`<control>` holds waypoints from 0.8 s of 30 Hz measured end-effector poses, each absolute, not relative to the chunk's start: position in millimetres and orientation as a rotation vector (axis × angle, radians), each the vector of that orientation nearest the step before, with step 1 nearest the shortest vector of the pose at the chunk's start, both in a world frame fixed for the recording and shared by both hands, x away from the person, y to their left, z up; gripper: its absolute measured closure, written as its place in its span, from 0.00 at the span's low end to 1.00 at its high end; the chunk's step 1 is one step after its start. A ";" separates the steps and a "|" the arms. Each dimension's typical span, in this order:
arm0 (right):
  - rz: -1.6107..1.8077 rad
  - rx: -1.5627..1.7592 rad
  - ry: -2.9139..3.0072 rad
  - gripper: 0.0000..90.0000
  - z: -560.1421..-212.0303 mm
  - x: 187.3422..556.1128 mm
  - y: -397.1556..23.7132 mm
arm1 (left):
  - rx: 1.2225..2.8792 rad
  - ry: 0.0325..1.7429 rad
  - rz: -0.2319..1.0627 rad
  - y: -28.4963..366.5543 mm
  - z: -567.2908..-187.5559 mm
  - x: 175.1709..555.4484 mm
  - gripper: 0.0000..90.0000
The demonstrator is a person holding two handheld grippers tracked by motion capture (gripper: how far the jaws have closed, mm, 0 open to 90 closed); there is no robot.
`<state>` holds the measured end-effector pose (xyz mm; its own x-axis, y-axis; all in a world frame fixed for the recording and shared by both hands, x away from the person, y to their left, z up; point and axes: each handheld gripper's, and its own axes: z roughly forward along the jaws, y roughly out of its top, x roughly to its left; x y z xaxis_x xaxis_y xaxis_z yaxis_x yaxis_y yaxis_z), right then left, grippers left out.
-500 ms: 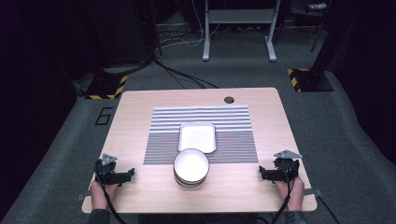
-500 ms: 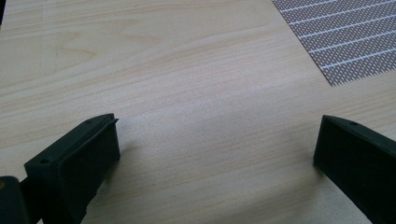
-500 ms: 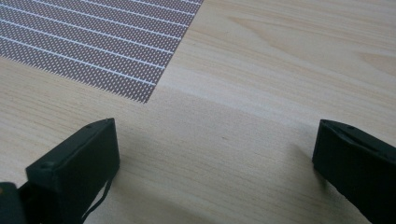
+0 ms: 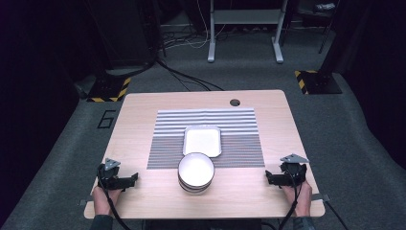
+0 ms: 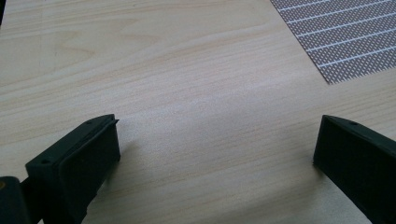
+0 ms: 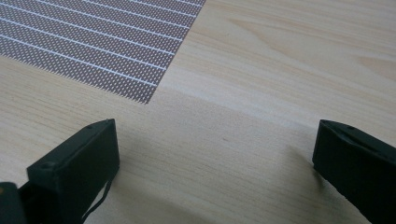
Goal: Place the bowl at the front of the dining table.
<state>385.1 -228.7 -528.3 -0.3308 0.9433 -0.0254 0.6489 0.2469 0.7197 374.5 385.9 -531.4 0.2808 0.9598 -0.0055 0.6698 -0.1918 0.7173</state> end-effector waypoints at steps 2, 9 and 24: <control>0.849 1.439 2.064 0.00 -528.1 384.8 -227.8 | 1.943 1.457 0.610 385.3 -531.3 374.4 0.00; 0.888 1.427 2.045 0.00 -521.4 377.8 -223.5 | 1.931 1.423 0.604 380.9 -527.2 371.5 0.00; 0.954 1.375 2.060 0.01 -504.6 370.9 -204.6 | 1.912 1.367 0.547 374.2 -513.5 365.5 0.01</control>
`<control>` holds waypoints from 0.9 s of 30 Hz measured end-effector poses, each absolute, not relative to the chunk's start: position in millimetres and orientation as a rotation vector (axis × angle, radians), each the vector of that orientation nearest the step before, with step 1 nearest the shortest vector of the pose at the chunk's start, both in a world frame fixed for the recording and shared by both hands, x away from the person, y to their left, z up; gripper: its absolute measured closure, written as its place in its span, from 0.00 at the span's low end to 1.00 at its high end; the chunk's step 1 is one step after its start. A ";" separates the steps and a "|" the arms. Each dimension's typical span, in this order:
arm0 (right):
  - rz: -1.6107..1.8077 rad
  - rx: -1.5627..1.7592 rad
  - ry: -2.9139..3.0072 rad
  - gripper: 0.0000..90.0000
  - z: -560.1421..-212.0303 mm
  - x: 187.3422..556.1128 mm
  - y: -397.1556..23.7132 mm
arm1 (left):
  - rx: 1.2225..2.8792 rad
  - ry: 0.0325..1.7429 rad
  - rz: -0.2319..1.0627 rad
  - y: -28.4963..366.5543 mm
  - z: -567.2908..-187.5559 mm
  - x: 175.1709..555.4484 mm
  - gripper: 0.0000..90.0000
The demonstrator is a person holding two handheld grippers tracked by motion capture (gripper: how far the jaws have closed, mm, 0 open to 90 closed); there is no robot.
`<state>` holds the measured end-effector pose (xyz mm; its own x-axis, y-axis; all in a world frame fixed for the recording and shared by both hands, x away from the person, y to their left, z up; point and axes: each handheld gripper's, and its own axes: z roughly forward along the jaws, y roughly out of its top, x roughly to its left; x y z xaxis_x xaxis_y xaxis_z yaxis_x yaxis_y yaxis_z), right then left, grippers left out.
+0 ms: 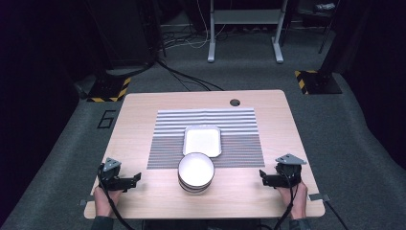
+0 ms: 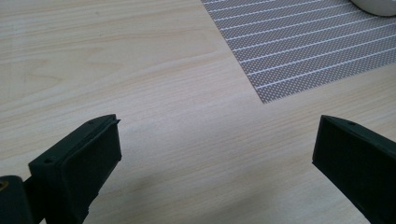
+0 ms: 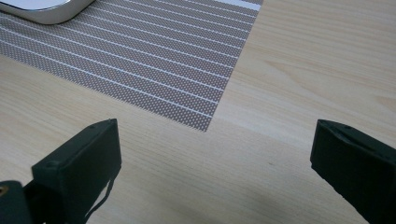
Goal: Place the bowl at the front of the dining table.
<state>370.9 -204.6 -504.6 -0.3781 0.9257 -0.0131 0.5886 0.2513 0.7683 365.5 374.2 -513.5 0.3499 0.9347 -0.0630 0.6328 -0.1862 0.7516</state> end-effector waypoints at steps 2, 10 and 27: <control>0.966 1.369 2.067 0.02 -503.0 370.1 -202.7 | 1.908 1.360 0.534 373.0 -512.3 365.3 0.01; 0.991 1.341 2.092 0.02 -494.8 369.1 -194.5 | 1.903 1.340 0.520 366.4 -506.7 364.4 0.02; 1.042 1.242 2.165 0.03 -479.6 375.3 -163.4 | 1.927 1.265 0.498 348.2 -490.6 367.3 0.02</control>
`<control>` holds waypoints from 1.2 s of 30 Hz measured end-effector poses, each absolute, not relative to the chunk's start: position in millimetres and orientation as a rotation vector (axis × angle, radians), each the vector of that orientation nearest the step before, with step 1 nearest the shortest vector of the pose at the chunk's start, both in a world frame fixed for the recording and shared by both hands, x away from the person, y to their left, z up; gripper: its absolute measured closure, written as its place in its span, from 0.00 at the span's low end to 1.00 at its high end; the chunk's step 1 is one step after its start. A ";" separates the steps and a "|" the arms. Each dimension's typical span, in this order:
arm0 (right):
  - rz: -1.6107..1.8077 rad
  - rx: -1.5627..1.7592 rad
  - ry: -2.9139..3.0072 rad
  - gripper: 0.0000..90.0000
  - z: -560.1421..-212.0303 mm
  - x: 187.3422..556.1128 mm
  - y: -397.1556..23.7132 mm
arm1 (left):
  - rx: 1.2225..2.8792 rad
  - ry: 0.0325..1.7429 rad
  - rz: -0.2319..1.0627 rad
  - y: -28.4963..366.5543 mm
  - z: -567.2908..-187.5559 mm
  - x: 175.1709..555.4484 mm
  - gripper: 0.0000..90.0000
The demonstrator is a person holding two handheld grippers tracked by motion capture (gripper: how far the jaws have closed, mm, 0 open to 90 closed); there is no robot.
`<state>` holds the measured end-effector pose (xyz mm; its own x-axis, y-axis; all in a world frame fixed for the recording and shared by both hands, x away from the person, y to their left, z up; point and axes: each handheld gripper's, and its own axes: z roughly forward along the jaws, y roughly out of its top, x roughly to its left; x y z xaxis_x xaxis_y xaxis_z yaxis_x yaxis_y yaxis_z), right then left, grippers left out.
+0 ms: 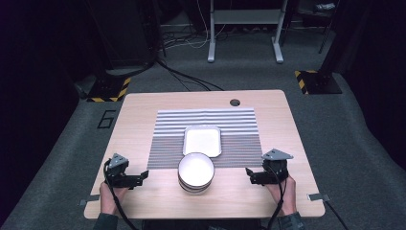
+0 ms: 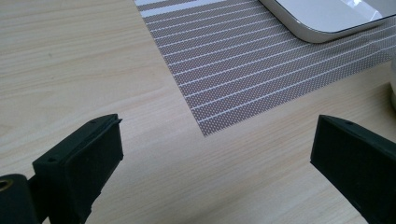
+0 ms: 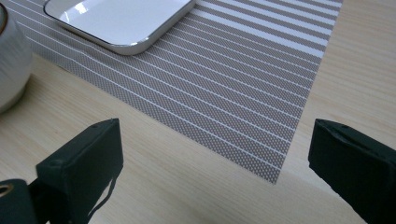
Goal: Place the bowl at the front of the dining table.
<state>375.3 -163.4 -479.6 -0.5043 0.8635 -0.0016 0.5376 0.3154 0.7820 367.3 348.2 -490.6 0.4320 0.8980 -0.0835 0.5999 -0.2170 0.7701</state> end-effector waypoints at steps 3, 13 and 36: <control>1.064 1.223 2.171 0.03 -474.6 376.5 -157.8 | 1.929 1.259 0.493 347.0 -487.7 367.4 0.02; 1.070 1.162 2.224 0.03 -462.3 385.8 -138.7 | 1.937 1.253 0.508 342.4 -481.8 369.0 0.02; 1.088 1.132 2.259 0.04 -459.5 391.8 -119.7 | 1.945 1.240 0.455 333.9 -478.5 372.7 0.03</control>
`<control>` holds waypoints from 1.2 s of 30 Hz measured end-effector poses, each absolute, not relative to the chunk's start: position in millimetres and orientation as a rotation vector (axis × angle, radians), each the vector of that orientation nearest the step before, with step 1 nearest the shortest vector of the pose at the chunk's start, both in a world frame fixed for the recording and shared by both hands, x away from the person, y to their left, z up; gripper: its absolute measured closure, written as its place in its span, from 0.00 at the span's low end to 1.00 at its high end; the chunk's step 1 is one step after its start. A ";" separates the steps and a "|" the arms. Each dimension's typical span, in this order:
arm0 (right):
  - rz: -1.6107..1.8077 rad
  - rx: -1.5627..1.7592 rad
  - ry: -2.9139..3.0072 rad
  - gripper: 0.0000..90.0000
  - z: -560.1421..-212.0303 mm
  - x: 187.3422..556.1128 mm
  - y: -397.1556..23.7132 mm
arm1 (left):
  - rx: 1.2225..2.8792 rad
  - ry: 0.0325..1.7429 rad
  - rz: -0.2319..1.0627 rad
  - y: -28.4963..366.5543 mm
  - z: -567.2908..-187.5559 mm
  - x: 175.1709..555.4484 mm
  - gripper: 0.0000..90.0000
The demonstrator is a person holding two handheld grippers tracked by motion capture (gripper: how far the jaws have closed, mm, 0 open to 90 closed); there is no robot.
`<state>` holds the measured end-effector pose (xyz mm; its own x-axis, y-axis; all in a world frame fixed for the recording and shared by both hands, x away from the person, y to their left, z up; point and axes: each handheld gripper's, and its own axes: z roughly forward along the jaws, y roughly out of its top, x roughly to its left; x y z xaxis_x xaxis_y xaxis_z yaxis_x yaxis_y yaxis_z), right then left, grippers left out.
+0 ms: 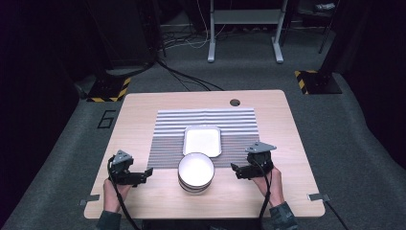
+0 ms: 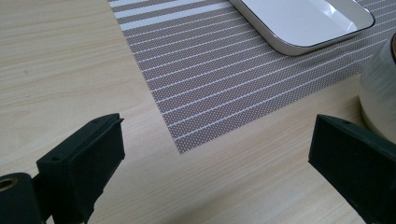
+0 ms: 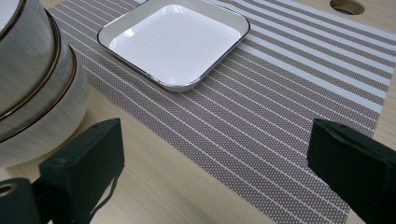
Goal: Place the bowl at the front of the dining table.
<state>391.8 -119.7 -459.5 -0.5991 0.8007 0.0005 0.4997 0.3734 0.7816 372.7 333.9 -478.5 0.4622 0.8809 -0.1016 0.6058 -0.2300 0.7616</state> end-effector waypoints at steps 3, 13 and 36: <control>1.085 1.120 2.263 0.04 -456.7 391.6 -117.9 | 1.944 1.229 0.452 330.9 -475.7 373.1 0.04; 1.104 1.077 2.272 0.04 -448.9 390.9 -108.2 | 1.950 1.191 0.437 321.2 -466.5 374.7 0.04; 1.160 1.016 2.305 0.05 -431.6 394.1 -91.7 | 1.954 1.127 0.417 308.3 -443.7 378.4 0.04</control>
